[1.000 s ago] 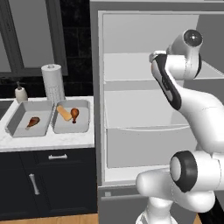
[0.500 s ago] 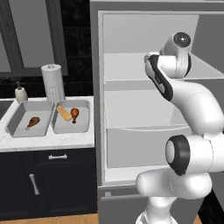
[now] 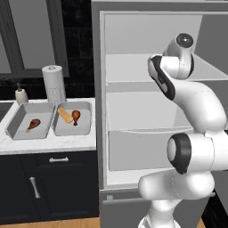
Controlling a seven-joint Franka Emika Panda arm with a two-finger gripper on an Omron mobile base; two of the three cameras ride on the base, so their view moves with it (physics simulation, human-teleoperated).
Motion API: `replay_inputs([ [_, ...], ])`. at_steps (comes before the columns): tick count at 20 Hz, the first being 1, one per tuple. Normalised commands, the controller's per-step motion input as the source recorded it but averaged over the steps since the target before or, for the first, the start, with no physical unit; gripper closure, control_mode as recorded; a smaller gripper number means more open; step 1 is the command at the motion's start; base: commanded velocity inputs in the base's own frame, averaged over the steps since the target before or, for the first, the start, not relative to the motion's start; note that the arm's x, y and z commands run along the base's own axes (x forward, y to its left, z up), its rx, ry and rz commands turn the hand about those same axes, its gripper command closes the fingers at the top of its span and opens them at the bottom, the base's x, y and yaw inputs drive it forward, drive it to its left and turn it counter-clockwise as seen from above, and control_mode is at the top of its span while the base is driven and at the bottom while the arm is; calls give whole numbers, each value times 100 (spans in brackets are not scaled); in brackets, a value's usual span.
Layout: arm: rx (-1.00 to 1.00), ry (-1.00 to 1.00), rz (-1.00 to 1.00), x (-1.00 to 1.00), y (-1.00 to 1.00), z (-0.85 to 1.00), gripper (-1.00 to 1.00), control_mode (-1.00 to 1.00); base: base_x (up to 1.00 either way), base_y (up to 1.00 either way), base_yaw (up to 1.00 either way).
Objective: Place one squash and one chicken drumstick in each tupperware on the nearby counter, to pack two identical lunches.
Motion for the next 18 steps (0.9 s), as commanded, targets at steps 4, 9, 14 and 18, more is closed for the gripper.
replay_inputs([
  [4, 0, -1, 0, 9, -7, -24, 100, -100, 0, 0, 0],
  [9, 0, -6, 0, -6, 0, -4, 100, -100, 0, 0, 0],
  [14, 0, -42, 0, -97, 2, 12, 100, -100, 0, 0, 0],
  [18, 2, -45, 0, -100, 16, 39, 100, -100, 0, 0, 0],
])
